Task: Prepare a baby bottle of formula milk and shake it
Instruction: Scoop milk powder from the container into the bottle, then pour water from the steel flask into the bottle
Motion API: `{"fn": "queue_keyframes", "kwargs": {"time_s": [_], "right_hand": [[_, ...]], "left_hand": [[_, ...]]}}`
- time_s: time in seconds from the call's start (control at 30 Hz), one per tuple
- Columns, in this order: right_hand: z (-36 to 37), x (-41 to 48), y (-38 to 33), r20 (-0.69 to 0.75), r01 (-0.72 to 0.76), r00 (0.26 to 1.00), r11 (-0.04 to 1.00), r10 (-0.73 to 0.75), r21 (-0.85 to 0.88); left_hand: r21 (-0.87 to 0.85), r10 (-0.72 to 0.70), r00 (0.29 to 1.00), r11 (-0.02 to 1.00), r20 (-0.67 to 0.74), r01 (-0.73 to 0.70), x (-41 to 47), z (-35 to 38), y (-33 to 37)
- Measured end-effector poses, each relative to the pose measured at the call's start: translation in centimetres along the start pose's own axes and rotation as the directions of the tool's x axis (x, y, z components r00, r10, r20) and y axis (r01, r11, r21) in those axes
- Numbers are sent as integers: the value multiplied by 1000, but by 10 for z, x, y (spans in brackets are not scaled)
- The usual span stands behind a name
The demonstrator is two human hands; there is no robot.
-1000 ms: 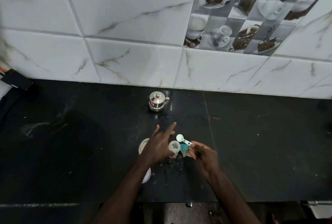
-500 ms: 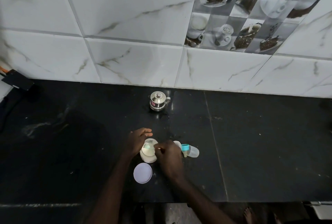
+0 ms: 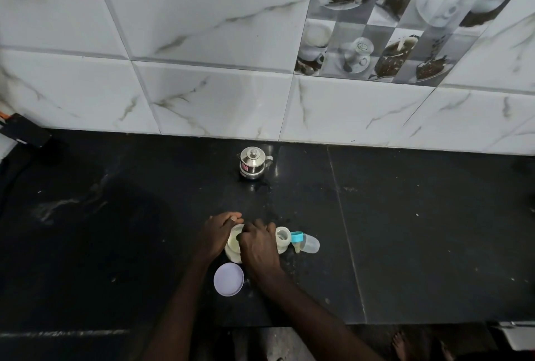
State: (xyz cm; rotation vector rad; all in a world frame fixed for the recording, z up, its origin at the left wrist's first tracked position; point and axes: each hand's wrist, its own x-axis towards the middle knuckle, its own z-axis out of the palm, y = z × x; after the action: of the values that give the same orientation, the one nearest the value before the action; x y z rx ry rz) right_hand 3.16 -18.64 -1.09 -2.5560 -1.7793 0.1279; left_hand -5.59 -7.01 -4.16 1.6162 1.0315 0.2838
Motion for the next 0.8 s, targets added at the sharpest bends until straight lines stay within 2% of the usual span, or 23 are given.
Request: {"fn": "queue_keyframes", "kwargs": {"time_s": [0.1, 0.17, 0.23, 0.33, 0.4, 0.5, 0.57, 0.67, 0.8], "right_hand": [[-4, 0, 3, -2, 46, 999, 996, -46, 82], [-13, -1, 9, -77, 75, 995, 982, -63, 171], [-24, -4, 21, -192, 85, 981, 960, -34, 267], [-37, -15, 51, -261, 44, 962, 890, 86, 454], [-41, -23, 74, -286, -38, 928, 827, 238, 561], [-41, -29, 108, -223, -206, 876, 749, 428, 630], [-38, -28, 126, -169, -300, 853, 729, 494, 615], [-32, -14, 142, -100, -332, 874, 735, 475, 592], [-32, 33, 146, -22, -270, 941, 788, 338, 553]], "left_hand": [[66, -9, 1000, 998, -8, 9, 1, 1, 0], [84, -13, 999, 996, -29, 16, -1, 1, 4], [28, -18, 999, 999, -42, 20, -2, 0, 6], [-73, -26, 998, 997, -54, 22, -5, 1, 7], [-81, -30, 997, 996, -75, 24, -6, 1, 9], [-54, -34, 994, 998, -100, 29, -7, 2, 12], [-29, -34, 994, 999, -108, 31, -8, 5, 18], [34, 15, 991, 999, -132, -11, -8, 12, 27], [146, 80, 984, 988, -159, -57, -9, 20, 37]]}}
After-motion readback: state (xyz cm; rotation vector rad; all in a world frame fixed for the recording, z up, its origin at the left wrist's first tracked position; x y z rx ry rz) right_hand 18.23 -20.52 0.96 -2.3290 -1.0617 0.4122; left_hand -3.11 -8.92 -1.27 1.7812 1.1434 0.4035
